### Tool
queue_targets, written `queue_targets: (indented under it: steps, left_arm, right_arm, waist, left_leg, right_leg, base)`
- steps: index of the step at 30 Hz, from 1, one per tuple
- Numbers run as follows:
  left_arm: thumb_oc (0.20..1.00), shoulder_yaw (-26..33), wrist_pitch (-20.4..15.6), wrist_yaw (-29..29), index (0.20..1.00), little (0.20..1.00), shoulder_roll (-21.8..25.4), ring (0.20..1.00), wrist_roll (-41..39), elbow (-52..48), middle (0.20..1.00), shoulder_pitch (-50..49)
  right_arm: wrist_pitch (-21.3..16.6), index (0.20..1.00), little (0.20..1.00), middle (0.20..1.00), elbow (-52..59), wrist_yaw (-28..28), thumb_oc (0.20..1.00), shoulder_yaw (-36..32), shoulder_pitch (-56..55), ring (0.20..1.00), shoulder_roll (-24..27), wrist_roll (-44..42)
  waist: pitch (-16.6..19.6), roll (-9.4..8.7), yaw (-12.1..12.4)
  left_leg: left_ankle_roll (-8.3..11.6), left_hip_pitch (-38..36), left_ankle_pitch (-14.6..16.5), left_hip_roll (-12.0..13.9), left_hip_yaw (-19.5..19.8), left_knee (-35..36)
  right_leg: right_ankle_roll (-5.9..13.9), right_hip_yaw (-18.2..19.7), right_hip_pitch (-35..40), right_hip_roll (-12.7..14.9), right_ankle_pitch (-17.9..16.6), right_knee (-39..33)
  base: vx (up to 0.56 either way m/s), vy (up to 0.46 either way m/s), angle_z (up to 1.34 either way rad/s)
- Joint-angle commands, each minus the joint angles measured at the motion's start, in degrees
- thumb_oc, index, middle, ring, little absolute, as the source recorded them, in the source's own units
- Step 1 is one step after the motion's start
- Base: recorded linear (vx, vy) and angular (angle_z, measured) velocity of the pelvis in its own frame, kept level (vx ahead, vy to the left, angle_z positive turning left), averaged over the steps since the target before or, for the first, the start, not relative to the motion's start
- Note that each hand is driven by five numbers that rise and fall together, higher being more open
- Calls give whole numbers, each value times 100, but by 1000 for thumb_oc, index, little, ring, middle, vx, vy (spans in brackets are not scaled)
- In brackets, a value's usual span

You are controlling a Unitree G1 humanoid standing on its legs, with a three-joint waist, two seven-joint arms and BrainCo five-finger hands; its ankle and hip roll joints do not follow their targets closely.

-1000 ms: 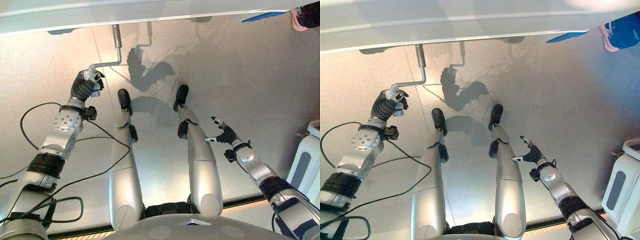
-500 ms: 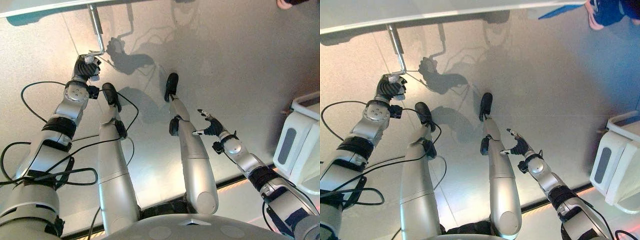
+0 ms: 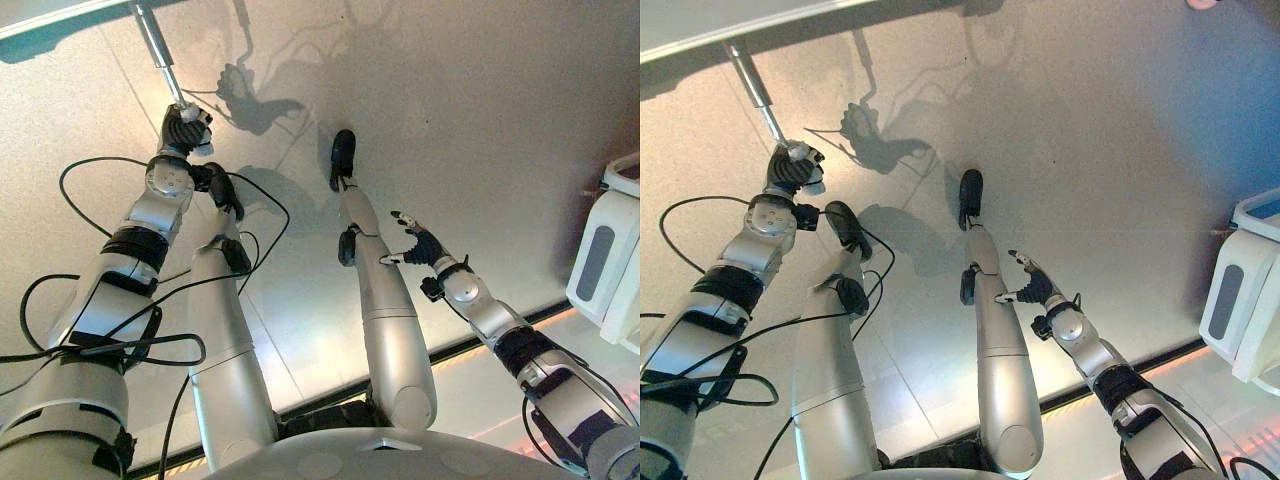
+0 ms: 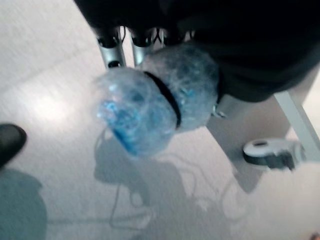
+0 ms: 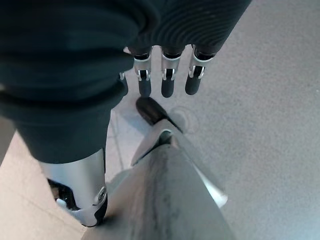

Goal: Raise the hospital bed

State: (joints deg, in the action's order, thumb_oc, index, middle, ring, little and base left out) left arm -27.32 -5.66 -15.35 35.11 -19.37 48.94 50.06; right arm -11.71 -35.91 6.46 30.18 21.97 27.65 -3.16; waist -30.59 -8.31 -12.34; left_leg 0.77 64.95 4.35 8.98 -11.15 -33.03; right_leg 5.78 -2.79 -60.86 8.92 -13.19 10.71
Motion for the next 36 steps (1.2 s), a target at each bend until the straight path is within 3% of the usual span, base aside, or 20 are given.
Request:
queue_targets:
  steps: [1, 8, 9, 14, 15, 16, 17, 19, 28, 34, 35, 36]
  left_arm:
    - [200, -324, -345, 105, 200, 200, -19, 200, 259, -782, 200, -92]
    - [200, -332, -648, 197, 200, 200, -49, 200, -264, -2277, 200, -570]
    - [200, -239, -745, 280, 200, 200, 35, 200, -388, -2839, 200, -863]
    - [200, 75, -904, 522, 200, 200, 206, 200, -787, -4079, 200, -1604]
    - [200, 274, -946, 604, 200, 200, 337, 200, -842, -4477, 200, -1901]
    - [200, 260, -943, 606, 200, 200, 330, 200, -844, -4477, 200, -1956]
    - [200, 374, -955, 665, 200, 200, 386, 200, -874, -4675, 200, -2080]
    - [200, 558, -986, 734, 200, 200, 490, 200, -952, -4991, 200, -2404]
    - [200, 1395, -1045, 1048, 200, 200, 1061, 200, -1195, -6027, 200, -3982]
    - [200, 1881, -1042, 1095, 200, 200, 1294, 200, -1223, -6062, 200, -4603]
    - [200, 1903, -1031, 1080, 200, 200, 1298, 200, -1213, -6006, 200, -4709]
    - [200, 1971, -1035, 1051, 200, 200, 1309, 200, -1196, -5916, 200, -4690]
  right_arm:
    - [100, 1000, 1000, 1000, 122, 51, 1000, 246, -70, 1000, 305, -39]
    - [139, 1000, 1000, 1000, 86, 94, 1000, 24, -270, 1000, 463, 86]
    - [145, 1000, 1000, 1000, 1, 92, 1000, -124, -378, 1000, 503, 112]
    - [171, 1000, 1000, 1000, -220, 62, 1000, -404, -698, 1000, 468, 126]
    - [159, 1000, 1000, 1000, -309, 41, 1000, -514, -784, 1000, 442, 147]
    - [160, 1000, 1000, 1000, -316, 40, 1000, -492, -834, 1000, 435, 146]
    - [152, 1000, 1000, 1000, -389, 40, 1000, -545, -827, 1000, 411, 137]
    - [149, 1000, 1000, 1000, -478, 39, 1000, -627, -924, 1000, 396, 125]
    - [131, 1000, 1000, 1000, -865, 19, 1000, -966, -1304, 1000, 331, 101]
    - [141, 1000, 1000, 1000, -960, -37, 1000, -1061, -1435, 1000, 332, 149]
    - [142, 1000, 1000, 1000, -919, -55, 1000, -1043, -1501, 1000, 321, 157]
    - [139, 1000, 1000, 1000, -891, -74, 1000, -1047, -1460, 1000, 322, 154]
  waist:
    - [80, -210, 93]
    - [80, 60, 153]
    - [80, 185, 213]
    - [80, 431, 376]
    - [80, 491, 438]
    - [80, 500, 444]
    - [80, 526, 480]
    - [80, 582, 563]
    - [80, 762, 876]
    - [80, 741, 976]
    - [80, 733, 997]
    - [80, 706, 989]
  left_leg:
    - [272, -544, -340, -100, -8, 729]
    - [376, -935, -650, -163, -6, 1298]
    - [429, -1072, -762, -189, -3, 1498]
    - [540, -1389, -994, -243, 79, 1917]
    - [547, -1387, -1286, -258, 81, 2142]
    - [597, -1540, -1128, -254, 129, 2133]
    - [563, -1468, -1336, -262, 97, 2235]
    - [590, -1556, -1393, -265, 148, 2313]
    - [523, -1588, -1223, -343, 329, 2029]
    - [388, -1457, -920, -343, 318, 1561]
    - [417, -1576, -707, -345, 345, 1481]
    - [360, -1406, -834, -355, 297, 1457]
  right_leg:
    - [705, 186, 41, 131, 305, 372]
    - [659, 113, 195, 106, 413, 425]
    - [648, 58, 282, 102, 460, 437]
    - [595, -63, 512, 85, 581, 487]
    - [539, -144, 474, 89, 465, 441]
    - [580, -150, 619, 84, 629, 484]
    - [527, -180, 534, 83, 503, 452]
    - [505, -260, 604, 88, 569, 528]
    - [492, -435, 783, 276, 718, 804]
    - [522, -437, 780, 399, 729, 932]
    - [578, -425, 906, 415, 886, 986]
    - [545, -422, 779, 436, 698, 910]
  base:
    - [-29, -99, -15]
    - [-27, -114, -6]
    - [-24, -83, 10]
    - [-26, -90, 6]
    - [2, -92, 2]
    - [-49, -90, 8]
    - [6, -62, 13]
    - [-16, -84, 15]
    - [20, -17, 17]
    - [35, 84, 12]
    - [34, 137, 4]
    - [37, 175, 0]
